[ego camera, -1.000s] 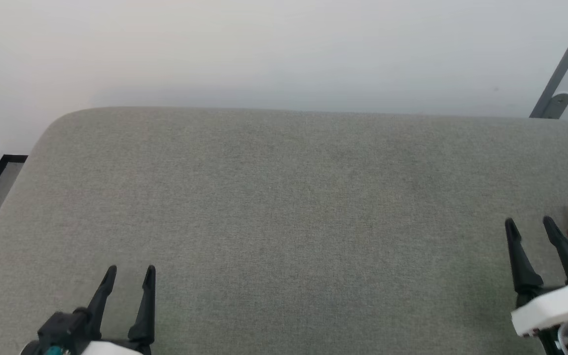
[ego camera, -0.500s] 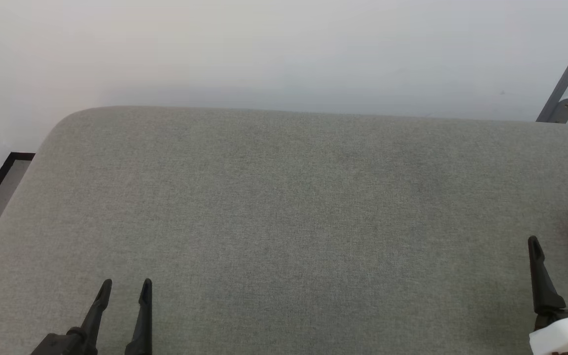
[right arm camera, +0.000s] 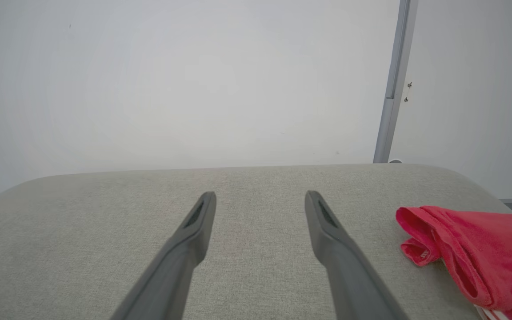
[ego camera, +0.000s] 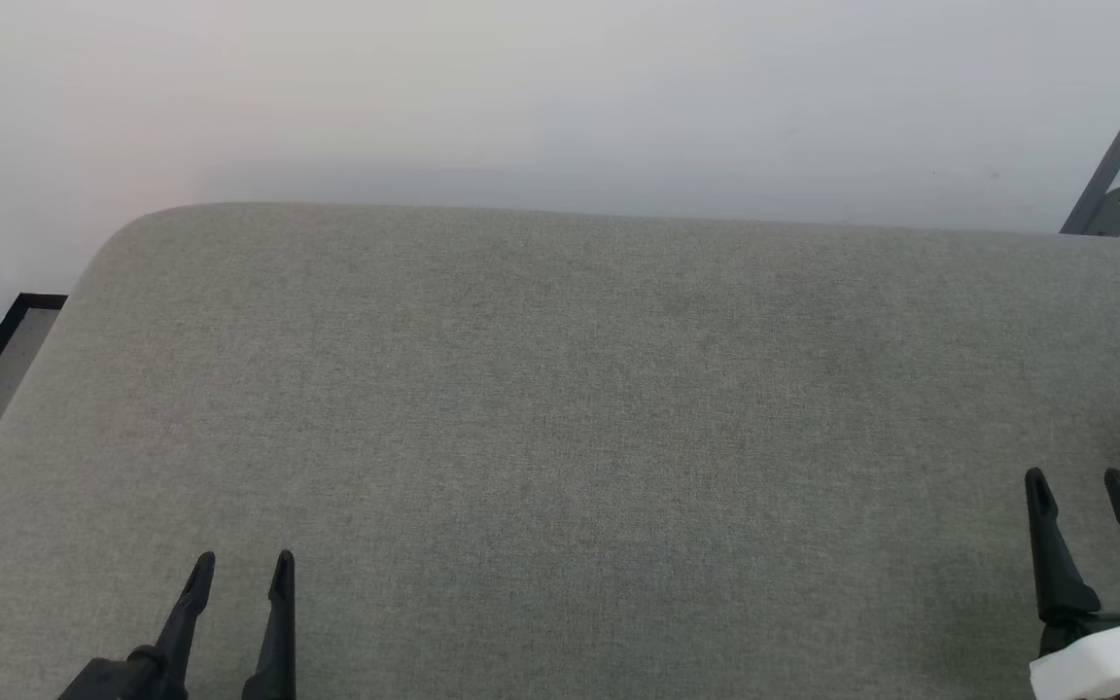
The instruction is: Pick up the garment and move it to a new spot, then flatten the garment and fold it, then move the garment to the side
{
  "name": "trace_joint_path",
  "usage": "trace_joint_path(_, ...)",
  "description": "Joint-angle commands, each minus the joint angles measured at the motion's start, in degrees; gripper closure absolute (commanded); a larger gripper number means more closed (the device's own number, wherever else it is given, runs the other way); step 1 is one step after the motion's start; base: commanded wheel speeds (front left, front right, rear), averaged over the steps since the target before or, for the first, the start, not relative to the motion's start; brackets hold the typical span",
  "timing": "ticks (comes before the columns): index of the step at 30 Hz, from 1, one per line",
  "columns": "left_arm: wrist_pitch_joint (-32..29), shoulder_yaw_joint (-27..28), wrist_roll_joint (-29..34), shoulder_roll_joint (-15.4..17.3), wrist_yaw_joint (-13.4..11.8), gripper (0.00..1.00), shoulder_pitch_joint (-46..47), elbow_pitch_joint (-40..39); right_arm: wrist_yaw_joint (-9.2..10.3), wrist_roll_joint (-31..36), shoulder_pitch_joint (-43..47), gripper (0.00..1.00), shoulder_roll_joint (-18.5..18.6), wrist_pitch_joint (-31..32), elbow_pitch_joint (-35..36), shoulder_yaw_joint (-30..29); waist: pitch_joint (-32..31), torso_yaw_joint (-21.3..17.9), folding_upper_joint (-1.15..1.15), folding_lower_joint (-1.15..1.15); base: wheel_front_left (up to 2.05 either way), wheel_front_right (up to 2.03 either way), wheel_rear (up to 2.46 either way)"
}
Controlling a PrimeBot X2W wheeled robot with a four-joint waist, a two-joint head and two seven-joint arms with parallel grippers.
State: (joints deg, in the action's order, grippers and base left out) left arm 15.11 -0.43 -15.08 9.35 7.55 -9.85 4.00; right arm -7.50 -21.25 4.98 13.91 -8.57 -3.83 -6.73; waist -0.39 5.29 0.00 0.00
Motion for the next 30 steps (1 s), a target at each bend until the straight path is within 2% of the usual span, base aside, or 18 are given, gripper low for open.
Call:
trace_joint_path(1,0.0,0.1,-0.2,0.0,-0.2,0.00,0.2,0.1,0.02,0.1,0.3,0.00,-0.3,-0.1,0.3,0.2,0.0,0.0,0.00,0.00,0.00,0.00,0.00)
trace_joint_path(15,0.0,0.6,0.0,-0.3,-0.2,0.00,0.4,1.1,0.02,-0.8,0.7,0.00,-0.7,0.3,0.7,1.1,0.2,-0.3,0.00,0.00,0.00,0.00,0.00)
trace_joint_path(16,0.0,0.5,0.0,-0.2,0.0,1.00,0.1,1.1,0.00,-0.6,0.3,1.00,-0.6,0.3,0.3,1.1,0.2,-0.3,0.00,0.00,0.00,0.00,0.00)
trace_joint_path(21,-0.1,0.2,-0.5,-0.9,0.0,1.00,0.0,3.0,0.00,-1.1,0.5,1.00,-1.7,0.5,-1.7,1.3,0.2,-0.3,0.00,0.00,0.00,0.00,0.00)
trace_joint_path(30,-2.4,0.5,-10.5,-1.2,-0.1,1.00,1.9,3.7,0.00,-9.7,-1.0,1.00,-2.8,2.4,-2.7,1.1,0.2,-0.7,0.00,0.00,0.00,0.00,0.00)
